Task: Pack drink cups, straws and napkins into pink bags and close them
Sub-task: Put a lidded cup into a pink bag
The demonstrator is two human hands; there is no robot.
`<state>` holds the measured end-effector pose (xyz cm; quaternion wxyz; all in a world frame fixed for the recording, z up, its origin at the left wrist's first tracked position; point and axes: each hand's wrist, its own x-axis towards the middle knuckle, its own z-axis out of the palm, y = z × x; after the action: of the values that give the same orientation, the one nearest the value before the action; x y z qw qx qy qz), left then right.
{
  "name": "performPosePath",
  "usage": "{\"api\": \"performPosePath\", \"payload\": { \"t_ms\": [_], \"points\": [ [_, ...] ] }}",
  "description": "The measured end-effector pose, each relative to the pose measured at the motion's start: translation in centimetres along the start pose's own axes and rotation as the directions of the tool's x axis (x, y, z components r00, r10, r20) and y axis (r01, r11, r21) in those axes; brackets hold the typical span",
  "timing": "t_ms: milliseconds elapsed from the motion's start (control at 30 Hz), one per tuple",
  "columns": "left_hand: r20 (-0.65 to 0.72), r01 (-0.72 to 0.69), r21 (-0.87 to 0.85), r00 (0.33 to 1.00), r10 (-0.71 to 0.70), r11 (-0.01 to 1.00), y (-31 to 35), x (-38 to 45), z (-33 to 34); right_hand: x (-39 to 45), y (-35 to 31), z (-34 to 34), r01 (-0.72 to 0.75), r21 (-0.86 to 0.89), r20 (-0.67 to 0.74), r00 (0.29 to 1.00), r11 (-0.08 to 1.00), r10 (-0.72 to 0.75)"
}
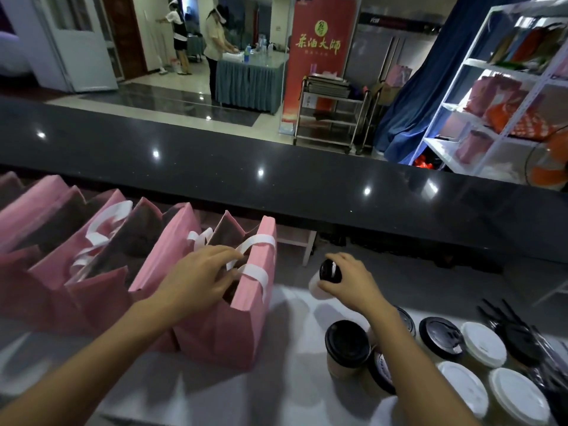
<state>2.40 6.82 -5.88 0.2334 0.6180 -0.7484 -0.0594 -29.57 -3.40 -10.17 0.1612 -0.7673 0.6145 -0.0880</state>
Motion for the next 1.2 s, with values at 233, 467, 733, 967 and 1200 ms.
{"api": "performPosePath", "payload": {
  "t_ms": [233,467,733,967,1200],
  "points": [
    [0.033,0.082,0.129,0.996,-0.087,0.988,0.1,-3.1,0.5,-1.1,-6.7,-6.3,0.325,0.189,-0.342,0.906,0.927,-0.248],
    [0.017,0.151,0.19,0.987,-0.157,0.97,1.3,-4.7,0.7,-3.2,-14.7,-9.0,0.538,0.31,-0.333,0.833,0.783,-0.441],
    [-0.068,0.125,0.18,0.991,-0.114,0.976,2.1,-6.5,0.3,-2.0,-19.4,-3.8,0.524,0.254,-0.016,0.843,0.813,-0.538],
    [-0.093,0.094,0.221,0.993,-0.075,0.971,2.0,-8.9,-0.2,-0.5,-20.4,-0.8,0.531,0.088,0.264,0.804,0.843,-0.533],
    [-0.125,0.085,0.272,0.991,-0.052,0.959,1.5,-11.6,0.1,-0.9,-20.1,1.1,0.592,0.05,0.435,0.712,0.805,-0.551]
  ]
}}
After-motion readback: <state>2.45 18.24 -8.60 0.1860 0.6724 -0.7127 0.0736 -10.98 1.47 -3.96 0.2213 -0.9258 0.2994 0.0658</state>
